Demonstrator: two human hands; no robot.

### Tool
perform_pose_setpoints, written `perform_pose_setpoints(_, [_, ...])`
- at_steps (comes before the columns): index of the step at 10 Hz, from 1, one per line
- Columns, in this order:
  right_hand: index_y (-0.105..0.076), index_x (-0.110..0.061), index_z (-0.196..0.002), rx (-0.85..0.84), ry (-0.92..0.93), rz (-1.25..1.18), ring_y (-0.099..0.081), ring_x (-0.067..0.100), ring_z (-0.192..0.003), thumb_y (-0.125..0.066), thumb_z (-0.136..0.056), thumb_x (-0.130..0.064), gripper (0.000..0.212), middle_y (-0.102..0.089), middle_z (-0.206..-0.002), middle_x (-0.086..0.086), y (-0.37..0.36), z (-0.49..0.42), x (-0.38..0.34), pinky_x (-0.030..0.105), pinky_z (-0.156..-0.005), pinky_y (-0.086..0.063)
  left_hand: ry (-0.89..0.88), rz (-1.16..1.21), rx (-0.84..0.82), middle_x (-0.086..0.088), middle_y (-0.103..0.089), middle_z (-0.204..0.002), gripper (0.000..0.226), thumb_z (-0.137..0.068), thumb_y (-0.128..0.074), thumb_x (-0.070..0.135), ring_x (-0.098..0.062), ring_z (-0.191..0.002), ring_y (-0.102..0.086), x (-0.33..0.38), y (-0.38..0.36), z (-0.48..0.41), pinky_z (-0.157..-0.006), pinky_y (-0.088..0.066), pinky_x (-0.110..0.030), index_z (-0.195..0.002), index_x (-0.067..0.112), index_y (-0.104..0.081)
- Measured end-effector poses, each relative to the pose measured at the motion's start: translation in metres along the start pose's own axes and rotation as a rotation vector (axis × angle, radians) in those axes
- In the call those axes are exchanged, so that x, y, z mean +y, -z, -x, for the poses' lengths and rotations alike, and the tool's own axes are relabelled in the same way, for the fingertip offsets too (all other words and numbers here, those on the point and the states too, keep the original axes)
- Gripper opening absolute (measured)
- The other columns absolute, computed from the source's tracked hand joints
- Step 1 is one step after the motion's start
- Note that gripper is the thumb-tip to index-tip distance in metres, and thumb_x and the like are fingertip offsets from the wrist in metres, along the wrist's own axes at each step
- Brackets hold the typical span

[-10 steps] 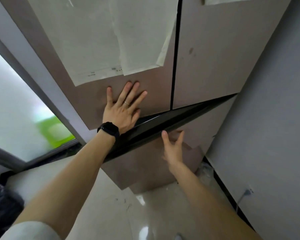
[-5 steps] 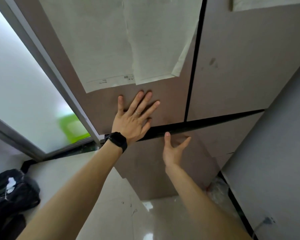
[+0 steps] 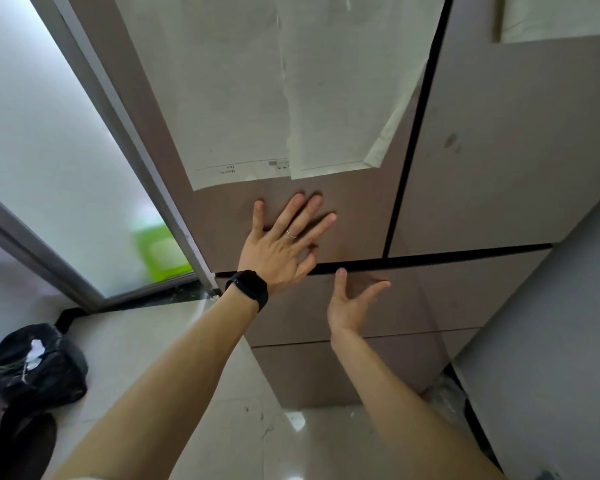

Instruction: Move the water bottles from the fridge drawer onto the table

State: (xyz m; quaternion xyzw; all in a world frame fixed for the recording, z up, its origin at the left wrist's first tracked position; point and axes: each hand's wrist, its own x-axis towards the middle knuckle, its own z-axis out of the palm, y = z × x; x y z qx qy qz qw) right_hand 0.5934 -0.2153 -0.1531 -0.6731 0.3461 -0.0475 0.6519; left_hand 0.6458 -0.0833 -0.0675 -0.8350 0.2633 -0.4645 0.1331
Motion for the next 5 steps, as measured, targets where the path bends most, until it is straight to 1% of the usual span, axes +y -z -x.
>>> perform_pose_setpoints(1, [0.022, -0.028, -0.156, 0.01, 0.054, 0.165, -0.044, 0.04, -0.138, -0.041, -0.087, -0.078, 0.106, -0.029, -0.162, 0.017, 0.007, 0.0, -0.002, 0.046, -0.109, -0.038, 0.008, 0.009, 0.018, 0.004, 0.009, -0.169, 0.067, -0.095, -0.046, 0.047, -0.018, -0.155, 0.007, 0.001, 0.001, 0.0, -0.117, 0.01, -0.062, -0.158, 0.037, -0.025])
perform_pose_setpoints(2, [0.018, -0.009, -0.157, -0.02, 0.1, 0.354, -0.05, 0.041, -0.133, -0.039, -0.091, -0.075, 0.109, -0.037, -0.157, 0.022, 0.018, -0.001, -0.011, 0.044, -0.103, -0.044, 0.016, -0.004, 0.013, 0.004, 0.009, -0.168, 0.067, -0.096, -0.044, 0.047, -0.018, -0.155, 0.007, 0.001, 0.002, -0.001, -0.118, 0.012, -0.061, -0.159, 0.038, -0.023])
perform_pose_setpoints(3, [0.009, 0.004, -0.156, -0.09, 0.102, 0.586, -0.042, 0.042, -0.138, -0.039, -0.094, -0.072, 0.11, -0.023, -0.162, 0.024, 0.033, -0.007, -0.026, 0.046, -0.107, -0.04, 0.025, -0.006, -0.004, 0.004, 0.008, -0.169, 0.069, -0.096, -0.044, 0.045, -0.018, -0.155, 0.007, 0.003, 0.003, -0.001, -0.118, 0.012, -0.061, -0.159, 0.037, -0.019])
perform_pose_setpoints(4, [-0.018, 0.006, -0.155, -0.21, 0.212, 0.922, -0.027, 0.039, -0.146, -0.046, -0.095, -0.065, 0.097, -0.024, -0.16, 0.026, 0.064, -0.014, -0.039, 0.043, -0.116, -0.033, 0.047, -0.005, -0.011, 0.004, 0.008, -0.169, 0.072, -0.095, -0.046, 0.043, -0.018, -0.155, 0.006, 0.006, 0.001, 0.001, -0.119, 0.012, -0.061, -0.16, 0.037, -0.016])
perform_pose_setpoints(5, [-0.035, -0.018, -0.154, -0.205, 0.455, 1.024, -0.021, 0.034, -0.149, -0.047, -0.097, -0.057, 0.071, -0.031, -0.16, 0.014, 0.098, -0.011, -0.052, 0.044, -0.118, -0.03, 0.086, 0.037, -0.007, 0.004, 0.008, -0.169, 0.074, -0.095, -0.048, 0.042, -0.019, -0.155, 0.005, 0.009, 0.005, 0.0, -0.118, 0.01, -0.063, -0.16, 0.036, -0.014])
